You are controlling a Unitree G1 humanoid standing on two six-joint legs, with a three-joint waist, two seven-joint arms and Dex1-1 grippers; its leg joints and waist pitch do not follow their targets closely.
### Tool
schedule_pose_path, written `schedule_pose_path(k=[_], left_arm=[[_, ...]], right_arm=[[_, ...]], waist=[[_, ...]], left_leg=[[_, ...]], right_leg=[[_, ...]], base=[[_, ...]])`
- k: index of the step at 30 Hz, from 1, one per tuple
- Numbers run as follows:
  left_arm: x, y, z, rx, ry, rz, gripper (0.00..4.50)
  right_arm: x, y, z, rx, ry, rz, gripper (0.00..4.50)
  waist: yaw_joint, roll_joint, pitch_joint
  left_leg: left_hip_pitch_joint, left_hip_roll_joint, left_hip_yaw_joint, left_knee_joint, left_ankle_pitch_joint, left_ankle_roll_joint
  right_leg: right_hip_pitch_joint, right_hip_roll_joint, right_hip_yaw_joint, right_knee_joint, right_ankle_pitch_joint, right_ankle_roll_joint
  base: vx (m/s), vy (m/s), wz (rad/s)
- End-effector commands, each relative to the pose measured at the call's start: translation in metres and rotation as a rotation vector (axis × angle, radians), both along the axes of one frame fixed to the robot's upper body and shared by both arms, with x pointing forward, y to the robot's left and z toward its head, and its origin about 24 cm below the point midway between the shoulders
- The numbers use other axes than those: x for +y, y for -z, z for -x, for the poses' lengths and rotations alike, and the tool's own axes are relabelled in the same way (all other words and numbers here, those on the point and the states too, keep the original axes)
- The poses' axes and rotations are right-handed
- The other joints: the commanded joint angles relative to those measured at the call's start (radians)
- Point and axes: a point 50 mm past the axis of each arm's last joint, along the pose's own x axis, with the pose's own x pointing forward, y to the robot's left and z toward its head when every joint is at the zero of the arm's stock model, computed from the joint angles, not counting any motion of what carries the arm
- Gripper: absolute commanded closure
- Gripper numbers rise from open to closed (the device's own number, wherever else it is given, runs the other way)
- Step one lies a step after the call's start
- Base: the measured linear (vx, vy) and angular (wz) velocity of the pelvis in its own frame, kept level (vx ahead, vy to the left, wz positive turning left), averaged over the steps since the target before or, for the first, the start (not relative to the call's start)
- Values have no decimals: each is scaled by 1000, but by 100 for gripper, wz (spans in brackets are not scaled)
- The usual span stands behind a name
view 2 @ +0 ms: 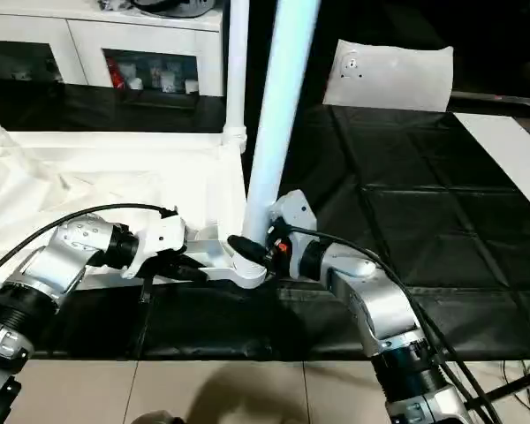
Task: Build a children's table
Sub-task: Insert table leg to table base
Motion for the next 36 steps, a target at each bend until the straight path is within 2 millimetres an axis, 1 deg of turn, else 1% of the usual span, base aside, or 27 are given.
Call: schedule_pose_path(k=[1, 2, 3, 4, 6, 8, 13, 14, 15, 16, 17, 19, 20, 21, 22, 25, 27, 28, 29, 30, 33, 34, 35, 36], left_arm=[[-1, -9, -4, -26, 23, 13, 450], [-1, -10, -3, -23, 26, 15, 450], [-1, -10, -3, -22, 27, 17, 450], [-2, -10, -3, -22, 29, 18, 450], [-2, -10, -3, -19, 33, 21, 450], [-2, -10, -2, -17, 37, 20, 450], [-2, -10, -2, -17, 39, 18, 450], [-2, -10, -2, -18, 40, 17, 450], [-2, -10, -2, -18, 40, 16, 450], [-2, -10, -2, -18, 40, 15, 450], [-2, -10, -2, -19, 39, 14, 450], [-1, -11, -2, -21, 38, 10, 450], [-1, -11, -2, -22, 38, 10, 450], [-1, -11, -2, -24, 36, 10, 450], [-1, -11, -2, -25, 35, 10, 450], [0, -11, -2, -27, 33, 10, 450], [0, -11, -3, -33, 32, 4, 450], [0, -11, -3, -33, 32, 4, 450], [0, -11, -3, -35, 31, 1, 450], [0, -11, -3, -37, 31, 0, 450], [-1, -11, -4, -39, 33, -2, 450], [-1, -11, -4, -41, 36, -2, 450], [-2, -12, -4, -42, 38, -2, 450], [-2, -12, -4, -43, 38, -1, 450]], right_arm=[[-7, 15, 4, 77, 6, 51, 259], [-6, 15, 3, 77, 7, 48, 259], [-6, 15, 3, 78, 8, 46, 259], [-5, 15, 3, 78, 11, 39, 259], [-3, 14, 1, 85, 19, 14, 259], [-1, 13, -3, 99, 41, -32, 259], [-4, 15, -7, 131, 76, -78, 259], [-6, 17, -7, 141, 84, -88, 259], [-7, 18, -6, 146, 88, -92, 259], [-7, 19, -5, 152, 92, -97, 259], [-8, 20, -4, 157, 96, -100, 259], [-10, 25, 1, 162, 100, -97, 259], [-11, 25, 2, 163, 101, -98, 259], [-11, 27, 4, 163, 101, -96, 259], [-11, 28, 6, 156, 99, -85, 259], [-12, 32, 12, 137, 87, -51, 259], [-13, 36, 16, 95, 78, 14, 259], [-13, 36, 16, 95, 78, 14, 259], [-14, 38, 18, 72, 59, 63, 259], [-14, 40, 19, 64, 48, 84, 259], [-12, 40, 19, 62, 33, 96, 259], [-11, 40, 18, 59, 23, 100, 259], [-10, 40, 18, 55, 14, 106, 259], [-9, 40, 17, 54, 11, 108, 259]], waist=[[0, 15, -60], [-1, 13, -60], [-1, 13, -60], [0, 14, -60], [0, 14, -60], [0, 18, -60], [-3, 17, -59], [-1, 22, -59], [-1, 21, -60], [0, 25, -60], [0, 23, -61], [1, 24, -62], [2, 26, -61], [1, 25, -62], [2, 27, -61], [4, 26, -60], [4, 26, -58], [3, 26, -58], [3, 27, -58], [2, 25, -57], [1, 25, -57], [1, 22, -57], [1, 24, -57], [1, 22, -57]], left_leg=[[23, 75, -30, -78, -227, -24], [23, 75, -31, -78, -232, -25], [23, 75, -31, -78, -233, -25], [23, 74, -30, -78, -234, -25], [22, 74, -31, -78, -232, -24], [25, 75, -32, -79, -245, -29], [25, 74, -33, -80, -268, -37], [26, 75, -33, -80, -273, -39], [24, 75, -34, -81, -265, -40], [25, 76, -34, -81, -264, -42], [24, 75, -33, -81, -256, -40], [24, 76, -33, -81, -247, -39], [23, 76, -33, -81, -249, -39], [24, 75, -33, -82, -251, -40], [25, 75, -32, -81, -256, -40], [24, 75, -32, -83, -259, -40], [25, 76, -33, -83, -277, -46], [26, 75, -33, -83, -279, -47], [27, 75, -33, -84, -283, -48], [25, 75, -33, -84, -285, -48], [26, 75, -34, -85, -294, -44], [27, 76, -34, -84, -296, -42], [26, 75, -34, -84, -295, -41], [26, 76, -35, -84, -294, -40]], right_leg=[[33, -104, 63, -75, -211, -206], [33, -104, 63, -75, -213, -207], [33, -104, 63, -75, -216, -206], [33, -105, 64, -76, -218, -207], [33, -105, 64, -76, -216, -208], [31, -105, 63, -77, -223, -211], [31, -107, 64, -81, -256, -207], [30, -107, 64, -83, -257, -207], [32, -105, 63, -79, -240, -207], [31, -105, 63, -78, -230, -209], [33, -105, 63, -76, -207, -213], [33, -104, 62, -73, -182, -218], [33, -105, 63, -72, -175, -220], [33, -104, 62, -72, -172, -223], [33, -105, 63, -74, -178, -225], [33, -103, 63, -75, -183, -218], [31, -105, 63, -78, -214, -213], [31, -104, 63, -79, -220, -210], [31, -105, 63, -79, -226, -207], [31, -104, 64, -80, -233, -206], [30, -103, 64, -81, -240, -205], [30, -104, 64, -81, -246, -205], [30, -105, 65, -83, -251, -206], [30, -105, 65, -82, -256, -204]], base=[[0, 0, 0], [0, 0, 0], [0, 0, 0], [0, 0, 0], [0, 0, 0], [0, 0, 0], [0, 0, 0], [0, 0, 0], [0, 0, 0], [0, 0, 0], [0, 0, 0], [0, 0, 0], [0, 0, 0], [0, 0, 0], [0, 0, 0], [0, 0, 0], [0, 0, 0], [0, 0, 0], [0, 0, 0], [0, 0, 0], [0, 0, 0], [0, 0, 0], [0, 0, 0], [0, 0, 0]])
